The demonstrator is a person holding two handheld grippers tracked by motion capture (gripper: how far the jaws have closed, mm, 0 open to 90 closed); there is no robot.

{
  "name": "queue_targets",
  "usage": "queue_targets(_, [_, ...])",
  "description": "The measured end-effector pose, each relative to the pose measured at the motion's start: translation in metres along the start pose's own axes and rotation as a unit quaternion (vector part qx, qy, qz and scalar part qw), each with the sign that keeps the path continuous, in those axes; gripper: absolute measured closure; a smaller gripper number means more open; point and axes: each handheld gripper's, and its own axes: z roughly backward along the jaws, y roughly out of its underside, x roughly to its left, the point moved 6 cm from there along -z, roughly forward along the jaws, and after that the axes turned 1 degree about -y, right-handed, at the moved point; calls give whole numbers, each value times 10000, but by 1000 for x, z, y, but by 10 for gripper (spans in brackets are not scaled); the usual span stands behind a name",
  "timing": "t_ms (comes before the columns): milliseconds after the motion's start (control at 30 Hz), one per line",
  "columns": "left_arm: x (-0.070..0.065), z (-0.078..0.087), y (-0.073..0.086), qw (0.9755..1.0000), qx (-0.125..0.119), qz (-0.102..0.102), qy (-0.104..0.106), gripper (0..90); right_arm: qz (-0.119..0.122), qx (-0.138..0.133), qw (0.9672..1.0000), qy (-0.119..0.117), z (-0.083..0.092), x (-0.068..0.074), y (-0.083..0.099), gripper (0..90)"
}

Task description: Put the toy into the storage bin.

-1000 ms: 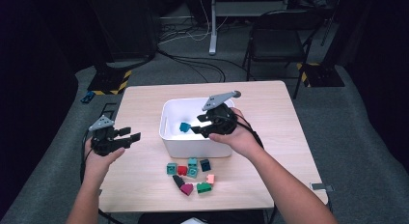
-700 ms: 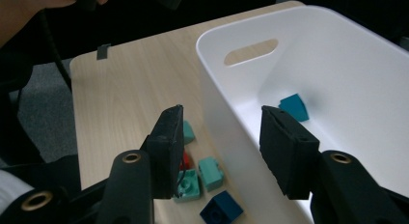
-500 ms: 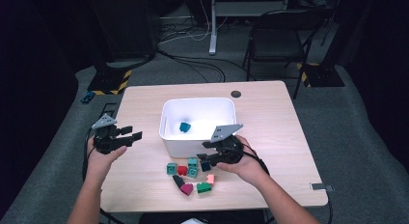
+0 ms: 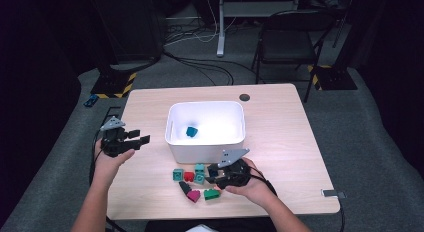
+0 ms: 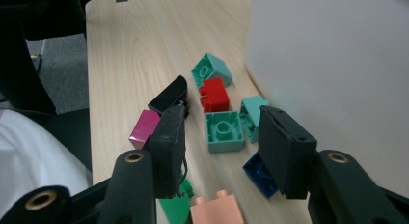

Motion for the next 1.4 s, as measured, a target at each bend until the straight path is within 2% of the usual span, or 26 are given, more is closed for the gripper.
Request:
queue_targets(167, [2, -3, 3, 9999, 100, 23, -4, 442, 133, 96, 9998, -124, -7, 5, 9, 522])
queue_targets(333, [3, 1, 1, 10000, 36, 33, -16, 442, 126, 167, 9996, -194, -15, 10, 18, 513])
queue_targets(367, [3, 2, 0, 10000, 17, 26, -14, 442, 225, 192, 9993, -218, -16, 12, 20, 510])
queue_targets(500, [4, 7, -2, 9999, -87, 62, -47, 442, 309, 259, 9986, -347, -19, 20, 24, 501])
queue_targets(700, [4, 9, -3, 9999, -118, 51, -42, 442, 260, 345, 9980, -462, -26, 22, 30, 500])
queue_targets(933, [4, 3, -5, 10000, -53, 20, 9, 442, 379, 681, 9962, -401, -39, 22, 42, 511])
queue_targets(1133, [3, 2, -6, 10000, -76, 21, 5, 441, 309, 726, 9962, -364, -39, 22, 45, 567])
queue_targets(1200, [3, 4, -6, 10000, -80, 8, 1, 442, 371, 755, 9957, -379, -39, 21, 45, 579])
queue_targets(1267, [3, 5, -6, 9999, -133, 23, -23, 441, 350, 778, 9958, -328, -38, 21, 45, 648])
queue_targets(1400, [4, 7, -6, 9999, -115, 14, -31, 442, 297, 812, 9957, -347, -38, 20, 45, 655])
